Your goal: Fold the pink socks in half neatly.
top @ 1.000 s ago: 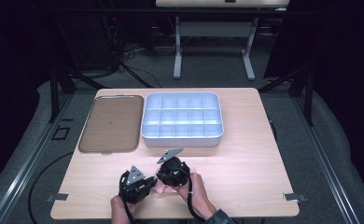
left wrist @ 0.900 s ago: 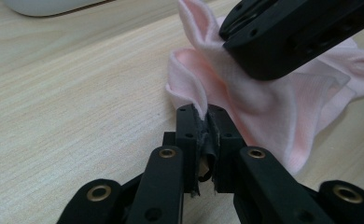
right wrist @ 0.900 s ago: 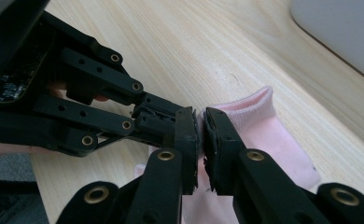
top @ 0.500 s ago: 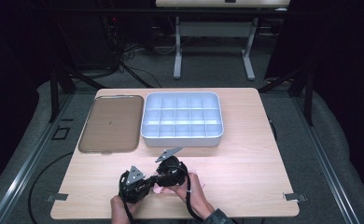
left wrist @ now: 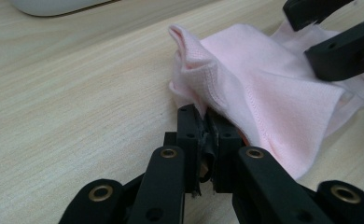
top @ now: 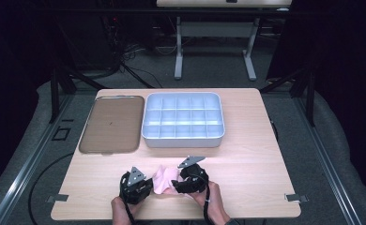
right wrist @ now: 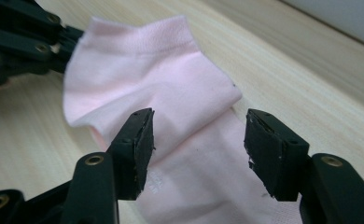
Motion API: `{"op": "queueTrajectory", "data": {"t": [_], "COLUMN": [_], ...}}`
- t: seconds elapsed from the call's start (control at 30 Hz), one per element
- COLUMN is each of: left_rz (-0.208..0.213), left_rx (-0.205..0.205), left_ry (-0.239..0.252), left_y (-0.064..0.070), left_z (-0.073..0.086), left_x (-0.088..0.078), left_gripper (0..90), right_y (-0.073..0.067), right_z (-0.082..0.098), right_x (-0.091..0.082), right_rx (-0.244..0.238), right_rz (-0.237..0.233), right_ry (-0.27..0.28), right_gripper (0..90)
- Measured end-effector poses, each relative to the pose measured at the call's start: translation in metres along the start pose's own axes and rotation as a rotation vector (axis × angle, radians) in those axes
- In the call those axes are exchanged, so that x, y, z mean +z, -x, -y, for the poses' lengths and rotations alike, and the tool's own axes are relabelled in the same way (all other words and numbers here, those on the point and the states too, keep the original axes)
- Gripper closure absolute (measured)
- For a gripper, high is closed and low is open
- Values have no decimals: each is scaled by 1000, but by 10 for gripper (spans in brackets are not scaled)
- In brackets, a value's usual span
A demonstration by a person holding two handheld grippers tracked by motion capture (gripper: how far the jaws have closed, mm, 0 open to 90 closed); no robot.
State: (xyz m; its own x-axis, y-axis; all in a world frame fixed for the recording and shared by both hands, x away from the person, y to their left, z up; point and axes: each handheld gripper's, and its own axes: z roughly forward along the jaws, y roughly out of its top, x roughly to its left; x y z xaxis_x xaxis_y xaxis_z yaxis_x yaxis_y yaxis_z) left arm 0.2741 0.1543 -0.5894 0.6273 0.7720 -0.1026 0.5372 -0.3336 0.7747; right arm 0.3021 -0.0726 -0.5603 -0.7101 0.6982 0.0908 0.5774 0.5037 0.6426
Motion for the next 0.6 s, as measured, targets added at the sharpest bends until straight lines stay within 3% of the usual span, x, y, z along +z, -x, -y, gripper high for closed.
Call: {"op": "queueTrajectory", "data": {"t": [0.23, 0.33, 0.43, 0.47, 0.5, 0.53, 0.6], "left_rz": [6, -14, -35, -52, -52, -46, -16], "left_rx": [-29, -61, -52, -29, -29, 0, 27], "left_ry": [7, 51, 72, 100, 100, 125, 125], "left_y": [-3, -8, -8, -7, -7, -2, 2], "left_z": [0, 0, -4, -12, -12, -23, -32], "left_x": [-3, -18, -28, -38, -38, -46, -46], "left_gripper": [745, 740, 744, 750, 754, 760, 767], "right_y": [-2, -2, -1, -1, 0, 0, 1], "right_z": [5, 6, 7, 7, 7, 6, 6], "right_x": [9, 10, 10, 10, 10, 10, 9], "right_rx": [-34, -55, -62, -63, -66, -70, -75], "right_rz": [32, 37, 32, 32, 29, 26, 21], "right_ry": [-40, -34, -27, -28, -28, -31, -32], "right_gripper": [414, 410, 411, 413, 414, 415, 416]}}
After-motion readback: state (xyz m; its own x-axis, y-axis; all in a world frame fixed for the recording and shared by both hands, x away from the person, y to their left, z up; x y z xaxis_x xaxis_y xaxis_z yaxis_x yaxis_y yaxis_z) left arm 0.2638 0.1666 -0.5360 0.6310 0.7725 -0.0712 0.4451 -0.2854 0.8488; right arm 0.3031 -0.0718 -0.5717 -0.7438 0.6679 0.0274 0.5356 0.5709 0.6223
